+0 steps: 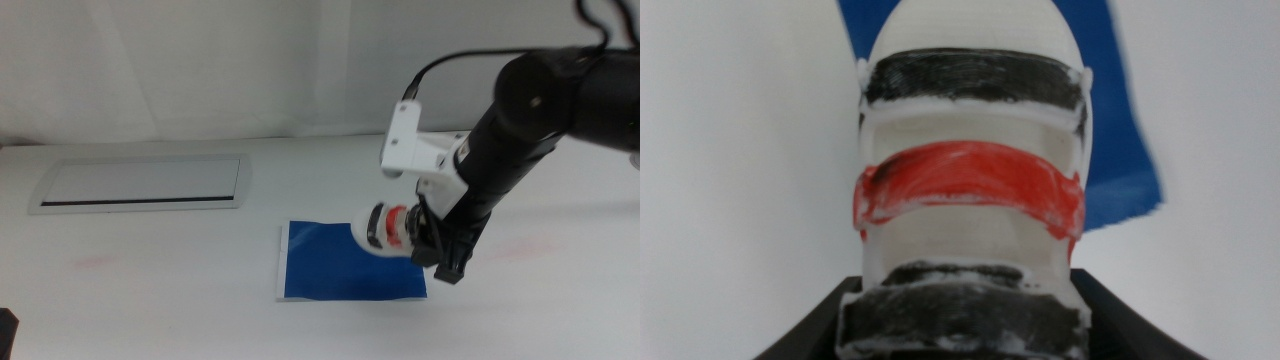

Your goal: Use one arm to grab the shoe from the table and place it on the mat.

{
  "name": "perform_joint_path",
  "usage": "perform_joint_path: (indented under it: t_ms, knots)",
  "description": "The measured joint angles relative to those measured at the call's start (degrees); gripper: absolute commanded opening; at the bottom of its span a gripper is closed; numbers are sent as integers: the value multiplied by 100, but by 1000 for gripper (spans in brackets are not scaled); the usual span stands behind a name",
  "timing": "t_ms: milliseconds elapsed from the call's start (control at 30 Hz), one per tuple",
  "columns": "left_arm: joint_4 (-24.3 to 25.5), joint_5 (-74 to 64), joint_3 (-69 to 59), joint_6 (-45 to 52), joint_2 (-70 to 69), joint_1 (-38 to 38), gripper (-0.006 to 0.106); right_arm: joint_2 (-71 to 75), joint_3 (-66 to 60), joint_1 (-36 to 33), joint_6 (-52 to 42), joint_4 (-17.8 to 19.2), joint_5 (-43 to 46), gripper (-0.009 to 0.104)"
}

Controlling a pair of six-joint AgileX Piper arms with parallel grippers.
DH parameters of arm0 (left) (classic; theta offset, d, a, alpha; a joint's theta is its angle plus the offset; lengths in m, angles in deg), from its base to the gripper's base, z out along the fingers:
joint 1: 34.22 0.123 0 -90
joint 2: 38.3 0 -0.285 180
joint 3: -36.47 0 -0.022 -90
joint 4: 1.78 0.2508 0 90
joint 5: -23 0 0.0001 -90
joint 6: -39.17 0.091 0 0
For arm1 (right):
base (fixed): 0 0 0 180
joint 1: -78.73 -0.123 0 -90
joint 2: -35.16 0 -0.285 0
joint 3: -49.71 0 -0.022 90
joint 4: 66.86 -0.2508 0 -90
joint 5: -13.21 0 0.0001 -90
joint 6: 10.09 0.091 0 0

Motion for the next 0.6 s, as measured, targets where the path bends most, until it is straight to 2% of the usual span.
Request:
perform_joint_path:
  t_ms: [600]
  knots:
    - [0,0,0,0,0,0,-3,-1826,1746,0,-668,-343,-308,-3]
